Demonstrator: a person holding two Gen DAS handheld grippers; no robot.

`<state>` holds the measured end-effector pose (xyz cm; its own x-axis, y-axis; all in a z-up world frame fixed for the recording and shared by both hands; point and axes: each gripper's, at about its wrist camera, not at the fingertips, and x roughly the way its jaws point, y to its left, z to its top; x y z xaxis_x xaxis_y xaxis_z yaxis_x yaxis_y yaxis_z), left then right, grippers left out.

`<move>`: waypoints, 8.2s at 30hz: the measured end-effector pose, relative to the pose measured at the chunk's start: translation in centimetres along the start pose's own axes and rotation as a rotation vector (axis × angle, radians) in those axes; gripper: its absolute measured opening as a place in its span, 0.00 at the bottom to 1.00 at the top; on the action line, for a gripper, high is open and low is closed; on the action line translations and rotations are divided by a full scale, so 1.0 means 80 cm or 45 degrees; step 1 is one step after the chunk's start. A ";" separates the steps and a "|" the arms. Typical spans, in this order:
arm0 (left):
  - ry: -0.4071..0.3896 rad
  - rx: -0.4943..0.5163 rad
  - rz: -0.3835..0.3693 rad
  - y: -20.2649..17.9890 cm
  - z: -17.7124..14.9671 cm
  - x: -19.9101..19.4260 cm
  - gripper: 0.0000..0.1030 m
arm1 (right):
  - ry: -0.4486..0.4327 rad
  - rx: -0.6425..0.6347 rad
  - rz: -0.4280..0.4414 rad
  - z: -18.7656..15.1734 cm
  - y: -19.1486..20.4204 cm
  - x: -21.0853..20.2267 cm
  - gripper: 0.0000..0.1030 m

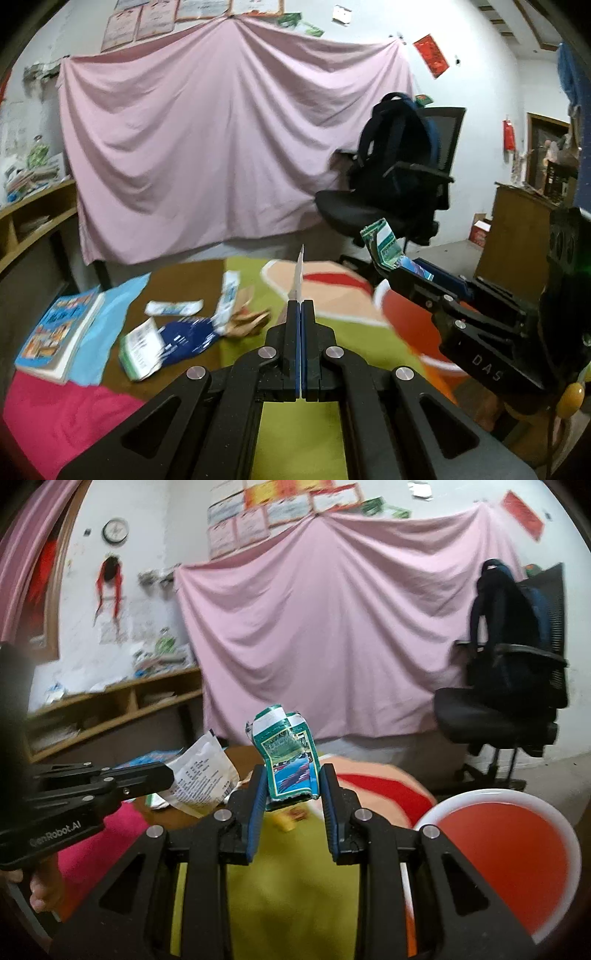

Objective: Collect trash
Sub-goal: 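Carry the carton and paper strip over the red bucket and open both tools, then move both open tools back over the table, then grasp the white 'ROLLER' packet with the left tool while the right tool grasps the red-brown wrapper, then lift the packet and wrapper and carry both toward the red bucket, then hold both items over the red bucket and open both tools to drop them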

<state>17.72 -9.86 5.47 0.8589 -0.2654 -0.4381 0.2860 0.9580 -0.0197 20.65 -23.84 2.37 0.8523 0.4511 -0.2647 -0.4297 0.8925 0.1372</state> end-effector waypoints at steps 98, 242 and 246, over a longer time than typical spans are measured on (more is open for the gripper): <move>-0.293 -0.280 0.425 0.146 -0.045 -0.081 0.98 | -0.301 -0.046 -0.120 0.017 0.042 0.005 1.00; 0.181 0.034 -0.316 -0.157 0.023 0.136 0.01 | 0.092 0.443 -0.456 -0.008 -0.206 -0.058 0.36; 0.211 0.028 -0.329 -0.156 0.019 0.139 0.01 | 0.121 0.470 -0.467 -0.013 -0.215 -0.056 0.36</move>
<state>24.39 -24.94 2.23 0.6760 -0.4765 -0.5621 0.4963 0.8582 -0.1307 23.89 -41.20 0.21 0.8889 0.1232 -0.4412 0.0395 0.9389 0.3418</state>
